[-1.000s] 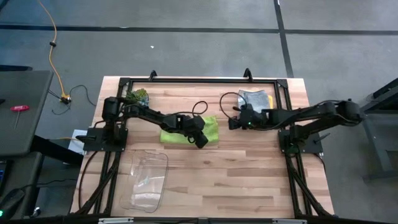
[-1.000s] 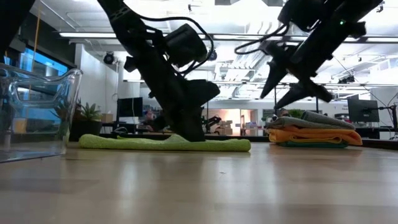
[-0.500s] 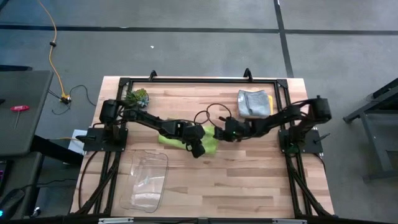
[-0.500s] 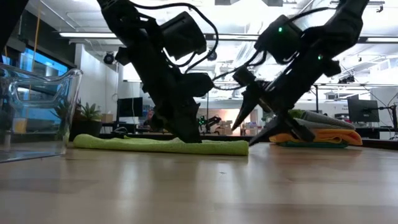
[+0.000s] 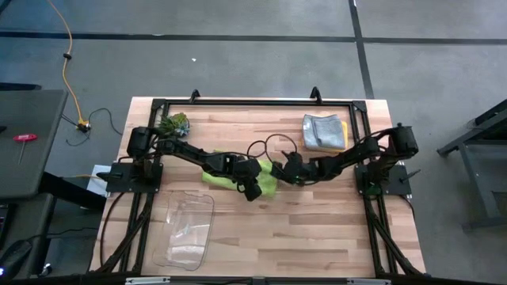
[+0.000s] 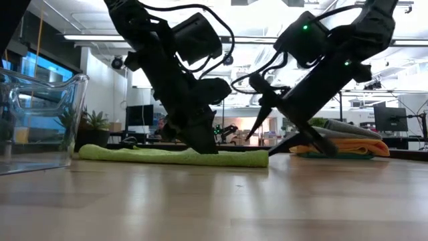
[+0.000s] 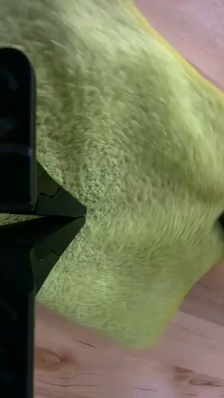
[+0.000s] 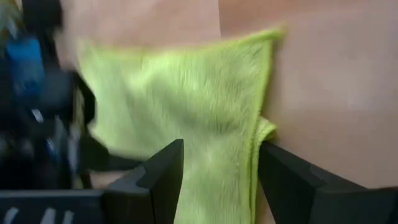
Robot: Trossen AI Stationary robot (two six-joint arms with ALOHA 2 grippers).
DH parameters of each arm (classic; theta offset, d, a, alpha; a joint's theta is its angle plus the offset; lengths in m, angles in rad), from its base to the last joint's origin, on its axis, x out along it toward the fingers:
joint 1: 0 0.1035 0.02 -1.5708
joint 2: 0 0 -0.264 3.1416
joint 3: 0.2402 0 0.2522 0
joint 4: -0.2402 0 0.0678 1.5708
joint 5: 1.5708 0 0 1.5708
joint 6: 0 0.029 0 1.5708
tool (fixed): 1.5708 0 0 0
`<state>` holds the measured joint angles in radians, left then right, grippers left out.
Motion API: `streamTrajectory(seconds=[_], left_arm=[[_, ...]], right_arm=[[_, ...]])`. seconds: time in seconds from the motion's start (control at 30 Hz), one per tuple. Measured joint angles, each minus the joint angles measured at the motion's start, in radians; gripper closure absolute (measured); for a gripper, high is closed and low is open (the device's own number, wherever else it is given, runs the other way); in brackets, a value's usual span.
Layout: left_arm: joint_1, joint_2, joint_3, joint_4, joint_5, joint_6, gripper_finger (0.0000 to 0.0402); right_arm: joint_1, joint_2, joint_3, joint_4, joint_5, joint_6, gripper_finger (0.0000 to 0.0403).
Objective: Fold microfiber towels
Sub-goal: Fold the green towel
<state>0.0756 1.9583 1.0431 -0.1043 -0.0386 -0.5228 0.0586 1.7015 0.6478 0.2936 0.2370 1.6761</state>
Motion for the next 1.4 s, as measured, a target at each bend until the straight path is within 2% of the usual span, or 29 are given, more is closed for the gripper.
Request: streamTrajectory(seconds=[0.07,0.2,0.33,0.6,0.73,0.9,1.1,1.23,1.4], left_arm=[[0.000,0.000,0.000,0.000,0.001,0.000,0.0402],[0.000,0.000,-0.001,0.003,0.001,0.000,0.0402],[0.000,0.000,-0.001,0.007,0.001,0.001,0.0402],[0.000,0.000,-0.001,0.017,0.003,0.000,0.0402],[0.000,0.000,-0.001,0.018,0.004,0.000,0.0402],[0.000,0.000,-0.001,0.018,0.004,0.000,0.0402],[0.009,-0.005,-0.001,0.021,0.006,0.003,0.0402],[0.039,-0.030,-0.005,0.019,0.016,0.027,0.0401],[0.102,-0.096,-0.004,-0.027,0.009,0.127,0.0401]], right_arm=[[-0.020,0.013,0.001,0.011,0.027,0.024,0.0215],[-0.040,0.055,0.002,0.075,-0.015,0.029,0.0215],[-0.041,0.084,0.002,0.152,-0.014,0.074,0.0215],[-0.073,0.086,0.001,0.188,0.177,0.052,0.0215],[-0.104,0.085,0.001,0.188,0.202,-0.013,0.0215],[-0.143,0.035,0.000,0.163,0.226,-0.150,0.0215],[-0.179,-0.139,0.000,0.037,0.202,-0.417,0.0215],[-0.150,-0.250,0.000,-0.036,0.083,-0.599,0.0215],[-0.085,-0.356,0.001,-0.085,0.102,-0.724,0.0215]])
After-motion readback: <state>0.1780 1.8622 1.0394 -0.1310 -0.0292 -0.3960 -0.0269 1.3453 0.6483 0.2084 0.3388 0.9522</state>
